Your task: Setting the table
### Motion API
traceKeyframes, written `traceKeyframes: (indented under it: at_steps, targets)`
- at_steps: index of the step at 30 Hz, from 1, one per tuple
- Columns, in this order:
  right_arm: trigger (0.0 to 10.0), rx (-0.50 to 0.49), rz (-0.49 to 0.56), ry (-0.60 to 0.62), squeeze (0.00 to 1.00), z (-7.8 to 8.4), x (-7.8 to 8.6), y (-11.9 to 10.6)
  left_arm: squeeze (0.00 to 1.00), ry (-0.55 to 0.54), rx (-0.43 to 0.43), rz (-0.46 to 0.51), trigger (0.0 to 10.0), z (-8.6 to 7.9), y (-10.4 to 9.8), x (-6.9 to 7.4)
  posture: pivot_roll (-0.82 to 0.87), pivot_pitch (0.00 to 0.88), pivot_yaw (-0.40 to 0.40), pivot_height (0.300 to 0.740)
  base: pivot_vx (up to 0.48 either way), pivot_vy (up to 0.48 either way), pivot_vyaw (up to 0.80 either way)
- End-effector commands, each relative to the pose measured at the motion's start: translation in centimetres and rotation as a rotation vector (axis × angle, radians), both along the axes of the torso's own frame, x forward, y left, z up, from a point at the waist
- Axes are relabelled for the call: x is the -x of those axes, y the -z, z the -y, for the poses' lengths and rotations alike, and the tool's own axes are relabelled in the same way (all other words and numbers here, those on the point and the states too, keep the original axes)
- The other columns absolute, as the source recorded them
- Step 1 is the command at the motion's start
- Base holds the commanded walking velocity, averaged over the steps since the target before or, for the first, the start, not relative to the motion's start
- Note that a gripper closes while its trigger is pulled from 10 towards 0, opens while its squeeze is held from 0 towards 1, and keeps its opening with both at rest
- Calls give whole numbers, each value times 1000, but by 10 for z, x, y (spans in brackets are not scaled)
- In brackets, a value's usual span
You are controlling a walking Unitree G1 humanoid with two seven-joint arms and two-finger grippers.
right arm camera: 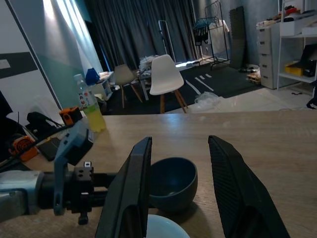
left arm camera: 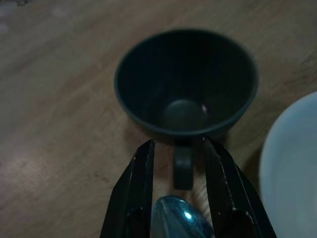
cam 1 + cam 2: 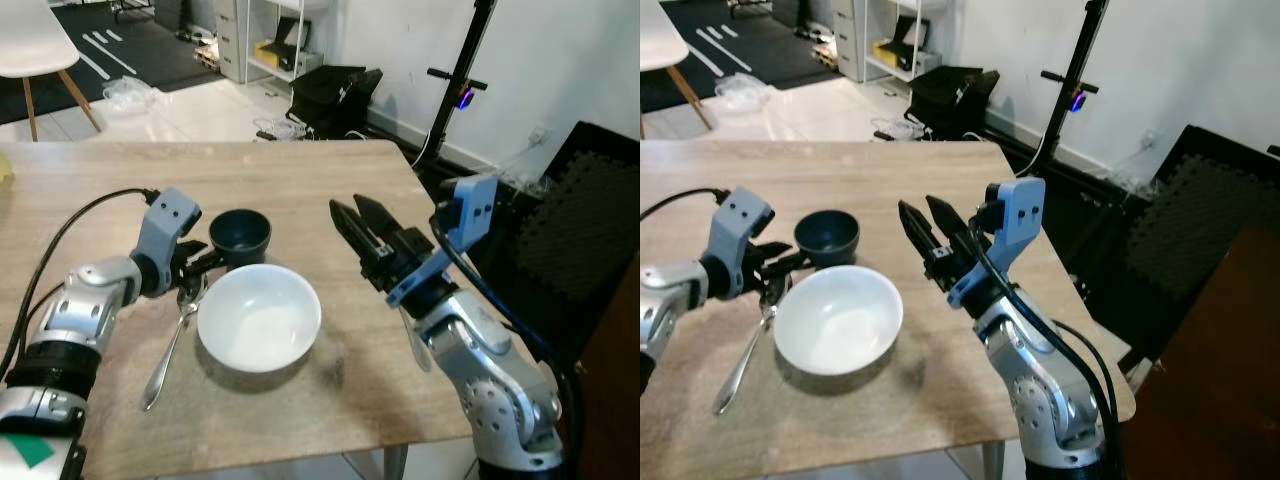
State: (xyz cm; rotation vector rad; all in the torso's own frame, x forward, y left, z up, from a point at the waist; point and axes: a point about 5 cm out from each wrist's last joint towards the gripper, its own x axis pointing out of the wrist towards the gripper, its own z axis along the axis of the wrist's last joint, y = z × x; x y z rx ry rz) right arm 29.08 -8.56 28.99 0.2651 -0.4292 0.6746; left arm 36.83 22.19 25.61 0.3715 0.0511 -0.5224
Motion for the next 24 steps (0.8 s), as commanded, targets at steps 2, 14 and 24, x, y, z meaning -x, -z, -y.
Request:
traceKeyframes:
  at_steps: [2,14,24]
  targets:
    - [10000,0,-5,1,0,3,1,4,0,20,10,22,10000,4,-12,17,122,142,-7,740,0,0,0]
    - [10000,60,-11,-28,0,13,-1,7,0,-278,92,-131,10000,22,40,54,161,148,-35,740,0,0,0]
    - [10000,58,-24,-11,0,15,2,12,0,-450,62,-124,10000,14,43,51,123,156,-18,740,0,0,0]
